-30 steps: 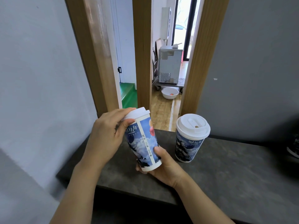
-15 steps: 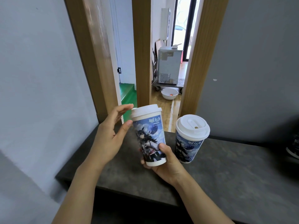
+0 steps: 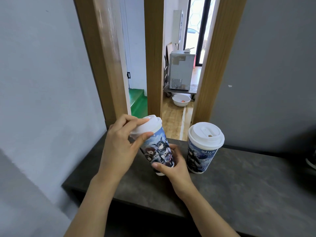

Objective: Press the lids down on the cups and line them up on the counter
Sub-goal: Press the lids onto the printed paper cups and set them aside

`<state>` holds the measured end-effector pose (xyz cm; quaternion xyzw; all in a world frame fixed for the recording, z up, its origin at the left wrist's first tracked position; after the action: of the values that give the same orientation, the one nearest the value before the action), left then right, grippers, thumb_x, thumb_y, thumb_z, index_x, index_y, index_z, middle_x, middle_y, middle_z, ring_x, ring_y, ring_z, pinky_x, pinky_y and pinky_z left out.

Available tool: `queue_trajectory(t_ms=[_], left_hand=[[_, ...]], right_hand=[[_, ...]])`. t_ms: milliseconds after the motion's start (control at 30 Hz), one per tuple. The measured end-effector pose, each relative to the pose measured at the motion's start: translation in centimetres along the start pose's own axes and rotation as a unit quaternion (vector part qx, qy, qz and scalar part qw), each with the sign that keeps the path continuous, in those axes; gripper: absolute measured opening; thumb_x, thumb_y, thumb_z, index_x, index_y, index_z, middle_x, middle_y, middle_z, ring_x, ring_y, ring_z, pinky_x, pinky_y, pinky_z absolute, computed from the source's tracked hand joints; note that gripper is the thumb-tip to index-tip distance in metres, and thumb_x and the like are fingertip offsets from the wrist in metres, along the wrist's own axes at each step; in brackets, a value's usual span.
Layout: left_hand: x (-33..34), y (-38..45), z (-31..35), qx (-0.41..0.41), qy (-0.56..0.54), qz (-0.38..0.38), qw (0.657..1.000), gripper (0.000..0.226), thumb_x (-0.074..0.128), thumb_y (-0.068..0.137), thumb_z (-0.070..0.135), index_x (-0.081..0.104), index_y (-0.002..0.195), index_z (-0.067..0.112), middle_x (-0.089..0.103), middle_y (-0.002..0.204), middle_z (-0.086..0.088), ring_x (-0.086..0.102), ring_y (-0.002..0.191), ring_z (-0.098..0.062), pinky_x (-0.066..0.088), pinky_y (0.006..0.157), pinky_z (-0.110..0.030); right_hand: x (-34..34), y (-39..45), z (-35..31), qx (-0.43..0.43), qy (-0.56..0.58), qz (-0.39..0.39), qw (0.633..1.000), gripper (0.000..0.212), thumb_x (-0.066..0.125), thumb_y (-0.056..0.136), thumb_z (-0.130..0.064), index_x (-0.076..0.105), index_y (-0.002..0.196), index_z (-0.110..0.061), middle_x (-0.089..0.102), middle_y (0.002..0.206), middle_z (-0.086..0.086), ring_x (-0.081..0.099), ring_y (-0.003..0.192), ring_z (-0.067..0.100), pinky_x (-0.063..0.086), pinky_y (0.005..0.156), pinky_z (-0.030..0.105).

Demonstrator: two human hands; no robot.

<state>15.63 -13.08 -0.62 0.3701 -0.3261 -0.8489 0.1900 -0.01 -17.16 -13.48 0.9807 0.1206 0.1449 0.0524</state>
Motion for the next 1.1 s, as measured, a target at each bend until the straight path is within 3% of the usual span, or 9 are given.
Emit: queue_trajectory(t_ms=[67,133,267,367,500,600,767,900,1100], left_hand=[[-0.2,0.1,-0.3,0.007,-0.077,-0.024,0.997,0.037,0.060,0.084,0.048,0.057,0.120,0.046,0.054,0.113,0.026,0.050,0.110,0.008,0.049,0.084,-0.014],[-0.5,0.2,-1.0,-0.021,-0.115,-0.036,0.993,0.038,0.060,0.084,0.046,0.052,0.120,0.052,0.052,0.123,0.033,0.050,0.117,0.007,0.047,0.089,-0.010],[-0.6,-0.2,-2.2,-0.064,-0.156,-0.046,0.985,0.032,0.060,0.084,0.038,0.056,0.114,0.049,0.058,0.120,0.029,0.055,0.114,0.003,0.047,0.089,-0.010],[-1.0,-0.2,-2.0,-0.039,-0.113,-0.010,0.993,0.021,0.060,0.086,0.037,0.060,0.107,0.039,0.061,0.109,0.025,0.056,0.103,0.007,0.045,0.083,-0.005],[-1.1,-0.2,-1.8,-0.030,0.026,0.018,0.999,0.031,0.059,0.086,0.040,0.066,0.108,0.020,0.061,0.106,0.007,0.056,0.096,-0.006,0.042,0.072,-0.010],[-0.6,-0.5,-1.1,-0.021,0.099,0.023,0.995,0.036,0.061,0.084,0.040,0.067,0.107,0.015,0.063,0.104,0.000,0.052,0.093,-0.014,0.036,0.067,-0.013],[-0.3,-0.2,-0.6,-0.040,-0.053,0.006,0.998,0.034,0.060,0.080,0.049,0.065,0.109,0.033,0.059,0.107,0.016,0.054,0.103,0.002,0.047,0.066,-0.005],[-0.3,-0.4,-1.4,-0.039,-0.131,-0.047,0.989,0.034,0.061,0.083,0.040,0.052,0.113,0.054,0.053,0.116,0.040,0.049,0.115,0.010,0.045,0.081,-0.002],[-0.9,-0.5,-1.6,-0.017,-0.099,-0.013,0.995,0.025,0.058,0.088,0.044,0.055,0.108,0.059,0.056,0.109,0.039,0.055,0.106,0.008,0.046,0.077,-0.003]], right_hand=[[0.4,0.1,-0.2,0.016,0.066,-0.035,0.997,0.069,0.081,0.060,-0.032,0.057,0.120,-0.007,0.071,0.114,0.013,0.068,0.103,0.024,0.057,0.080,0.035],[1.1,0.1,-0.3,0.051,0.154,-0.082,0.983,0.073,0.081,0.067,-0.037,0.056,0.126,-0.002,0.071,0.114,0.013,0.068,0.099,0.023,0.058,0.072,0.037],[1.5,-0.2,-0.4,0.121,0.238,-0.158,0.951,0.065,0.083,0.067,-0.054,0.071,0.115,-0.013,0.071,0.104,0.008,0.067,0.086,0.020,0.052,0.062,0.028],[1.8,-0.5,-0.5,0.144,0.245,-0.188,0.940,0.065,0.079,0.071,-0.056,0.068,0.118,-0.011,0.070,0.106,0.011,0.067,0.087,0.024,0.053,0.063,0.029],[1.2,0.0,0.3,0.095,0.136,-0.094,0.982,0.089,0.090,0.057,-0.041,0.051,0.128,-0.005,0.067,0.119,0.016,0.066,0.105,0.030,0.056,0.087,0.041],[0.2,0.2,0.4,0.035,0.037,-0.042,0.998,0.077,0.088,0.051,-0.028,0.055,0.119,-0.015,0.072,0.113,0.007,0.068,0.107,0.024,0.055,0.089,0.032],[0.7,0.1,0.1,0.030,0.083,-0.079,0.993,0.064,0.080,0.066,-0.030,0.059,0.123,-0.008,0.068,0.120,0.020,0.065,0.111,0.033,0.050,0.099,0.046],[1.7,-0.1,-0.6,0.091,0.165,-0.131,0.973,0.084,0.085,0.064,-0.049,0.056,0.129,-0.003,0.069,0.114,0.015,0.067,0.097,0.025,0.057,0.079,0.038],[2.7,-1.0,-0.9,0.164,0.192,-0.211,0.944,0.081,0.079,0.067,-0.060,0.060,0.125,-0.008,0.071,0.108,0.009,0.067,0.093,0.023,0.055,0.070,0.030]])
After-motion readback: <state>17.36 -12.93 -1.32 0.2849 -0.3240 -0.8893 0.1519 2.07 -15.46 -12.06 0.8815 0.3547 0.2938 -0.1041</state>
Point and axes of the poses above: each hand's wrist, its own y-axis towards the middle knuckle, its own x-axis out of the palm, z = x × y, the point moved 5 cm from there along y, towards the middle knuckle
